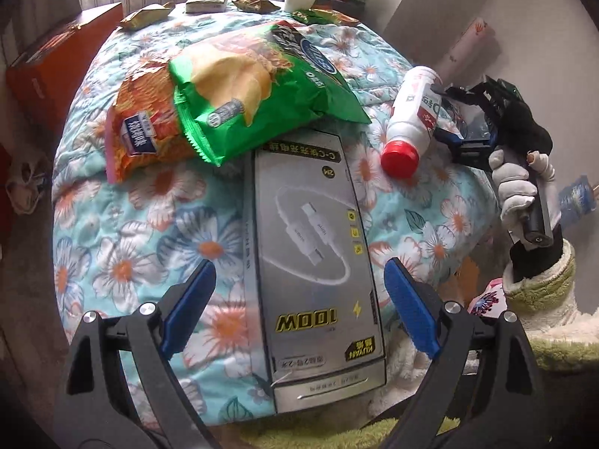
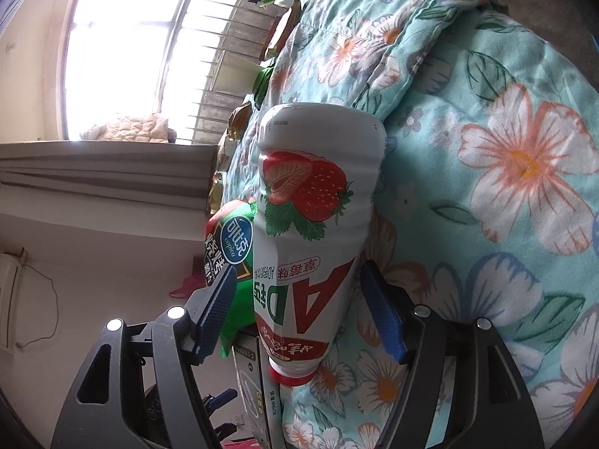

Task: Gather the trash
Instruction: 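Carry the KUYAN box and AD bottle with both tools over the blue wastebasket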

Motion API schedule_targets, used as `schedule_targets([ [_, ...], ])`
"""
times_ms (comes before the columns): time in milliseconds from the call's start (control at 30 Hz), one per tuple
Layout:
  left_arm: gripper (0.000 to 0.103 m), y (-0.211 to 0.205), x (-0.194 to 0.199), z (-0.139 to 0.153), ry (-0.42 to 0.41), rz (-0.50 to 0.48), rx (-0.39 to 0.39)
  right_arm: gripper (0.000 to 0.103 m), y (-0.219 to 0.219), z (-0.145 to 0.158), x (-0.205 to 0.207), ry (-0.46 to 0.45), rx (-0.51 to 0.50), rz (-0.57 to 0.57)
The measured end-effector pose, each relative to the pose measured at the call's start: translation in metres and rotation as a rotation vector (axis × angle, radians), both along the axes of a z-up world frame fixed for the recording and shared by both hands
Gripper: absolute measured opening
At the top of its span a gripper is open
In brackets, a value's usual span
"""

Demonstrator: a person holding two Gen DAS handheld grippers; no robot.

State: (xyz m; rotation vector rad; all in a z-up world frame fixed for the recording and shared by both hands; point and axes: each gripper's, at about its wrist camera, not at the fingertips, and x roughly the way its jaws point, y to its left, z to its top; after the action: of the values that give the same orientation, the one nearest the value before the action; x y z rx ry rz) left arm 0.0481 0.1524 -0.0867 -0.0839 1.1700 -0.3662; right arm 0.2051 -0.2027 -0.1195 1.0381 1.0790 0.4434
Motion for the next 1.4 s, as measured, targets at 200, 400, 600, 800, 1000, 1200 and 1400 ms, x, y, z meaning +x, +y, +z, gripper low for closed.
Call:
schedule_targets([
  [200, 0.087, -0.025, 0.013, -0.006, -0.05, -0.014, 0.093, 0.07, 0.002, 0.003, -0.004, -0.009, -0.084, -0.01],
  [400, 0.087, -0.034, 0.023, -0.023, -0.053, -0.009, 0.176, 0.07, 0.015, 0.003, -0.002, -0.005, -0.127, -0.016],
  [600, 0.086, -0.032, 0.022, -0.032, -0.035, 0.008, 0.164, 0.064, 0.02, -0.006, 0.004, 0.01, -0.107, -0.03],
  [800, 0.085, -0.034, 0.011, -0.03, -0.038, -0.04, 0.163, 0.063, 0.004, -0.01, -0.002, 0.012, -0.014, -0.031],
  [1000, 0.084, -0.036, -0.006, -0.029, 0.025, -0.113, 0.076, 0.063, -0.025, -0.006, -0.021, 0.02, 0.058, -0.033],
  [1200, 0.084, -0.054, -0.012, -0.025, 0.02, -0.159, 0.013, 0.063, -0.057, 0.014, -0.057, -0.013, 0.063, -0.041],
  [1400, 0.084, -0.087, 0.0, -0.018, -0.026, -0.232, 0.015, 0.063, -0.078, 0.052, -0.104, -0.054, -0.042, 0.059],
])
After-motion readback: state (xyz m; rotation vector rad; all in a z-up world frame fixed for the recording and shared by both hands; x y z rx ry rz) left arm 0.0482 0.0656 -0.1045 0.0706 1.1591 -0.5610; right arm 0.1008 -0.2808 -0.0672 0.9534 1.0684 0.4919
